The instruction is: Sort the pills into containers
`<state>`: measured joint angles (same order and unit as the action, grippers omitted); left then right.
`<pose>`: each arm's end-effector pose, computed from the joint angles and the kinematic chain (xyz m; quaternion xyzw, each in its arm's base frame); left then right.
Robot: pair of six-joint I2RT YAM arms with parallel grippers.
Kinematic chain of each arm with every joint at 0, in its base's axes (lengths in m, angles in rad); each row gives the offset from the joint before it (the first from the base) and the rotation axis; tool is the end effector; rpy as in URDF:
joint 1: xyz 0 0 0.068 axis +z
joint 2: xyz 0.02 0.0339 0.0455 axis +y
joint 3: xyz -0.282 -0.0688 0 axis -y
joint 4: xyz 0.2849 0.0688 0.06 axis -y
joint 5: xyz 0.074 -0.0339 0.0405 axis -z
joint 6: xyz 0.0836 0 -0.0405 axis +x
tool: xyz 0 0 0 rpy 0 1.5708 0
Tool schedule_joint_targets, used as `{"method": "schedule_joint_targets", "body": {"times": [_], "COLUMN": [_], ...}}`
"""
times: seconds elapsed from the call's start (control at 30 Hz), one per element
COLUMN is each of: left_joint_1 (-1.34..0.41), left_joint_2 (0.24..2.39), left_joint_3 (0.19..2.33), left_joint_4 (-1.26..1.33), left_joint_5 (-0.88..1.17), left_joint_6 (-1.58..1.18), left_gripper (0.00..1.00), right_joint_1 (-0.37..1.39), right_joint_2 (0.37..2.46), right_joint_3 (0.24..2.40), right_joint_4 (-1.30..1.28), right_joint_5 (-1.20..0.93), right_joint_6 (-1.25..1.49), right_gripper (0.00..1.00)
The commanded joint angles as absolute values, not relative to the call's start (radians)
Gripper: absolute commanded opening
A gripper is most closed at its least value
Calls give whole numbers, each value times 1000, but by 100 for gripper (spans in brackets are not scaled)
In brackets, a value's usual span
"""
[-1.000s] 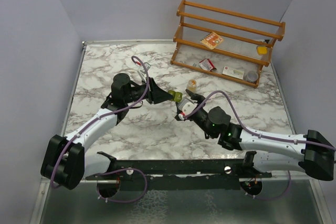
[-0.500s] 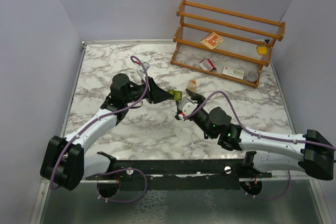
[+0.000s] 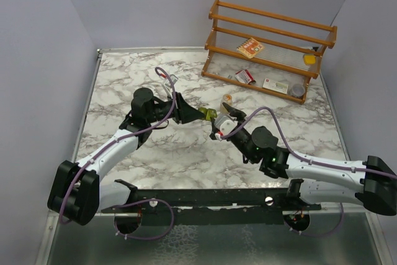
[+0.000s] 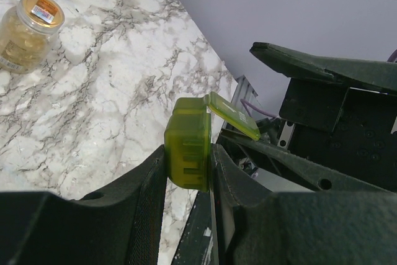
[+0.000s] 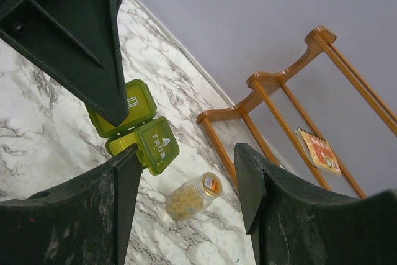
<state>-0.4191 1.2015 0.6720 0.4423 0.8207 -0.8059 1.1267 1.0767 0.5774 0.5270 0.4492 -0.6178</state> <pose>0.2719 -0.1881 0.2730 0.1346 0.7152 -0.5968 0.3378 0.1678 0.2683 0.2822 -0.4179 0.5594 0.0256 0.7154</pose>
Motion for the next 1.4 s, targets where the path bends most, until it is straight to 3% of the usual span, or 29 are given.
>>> {"method": "schedule_joint_targets", "body": {"times": [0.0,0.37,0.57,1.03,1.13,1.27,1.37], "left_joint_1": [-421,-421,-421,-423,-423,-424,-424], "left_joint_2": [1193,1176,1166,1184,1184,1190,1190], "left_joint_3": [663,657,650,619,610,605,596], "left_joint_4": [452,455,470,585,619,643,658], "left_joint_5": [835,856,868,915,929,952,951], "left_joint_6": [-804,-808,-811,-857,-864,-857,-856], "left_gripper": [0,0,0,0,0,0,0], "right_joint_1": [1129,1129,1129,1128,1129,1128,1127], "right_joint_2": [1064,1119,1115,1083,1090,1090,1086], "right_joint_3": [581,594,605,640,642,664,693], "right_joint_4": [574,635,628,535,532,497,442], "right_joint_5": [483,499,456,379,370,345,336], "right_joint_6": [-625,-633,-593,-468,-453,-408,-387], "right_gripper": [60,56,40,40,31,2,1]}}
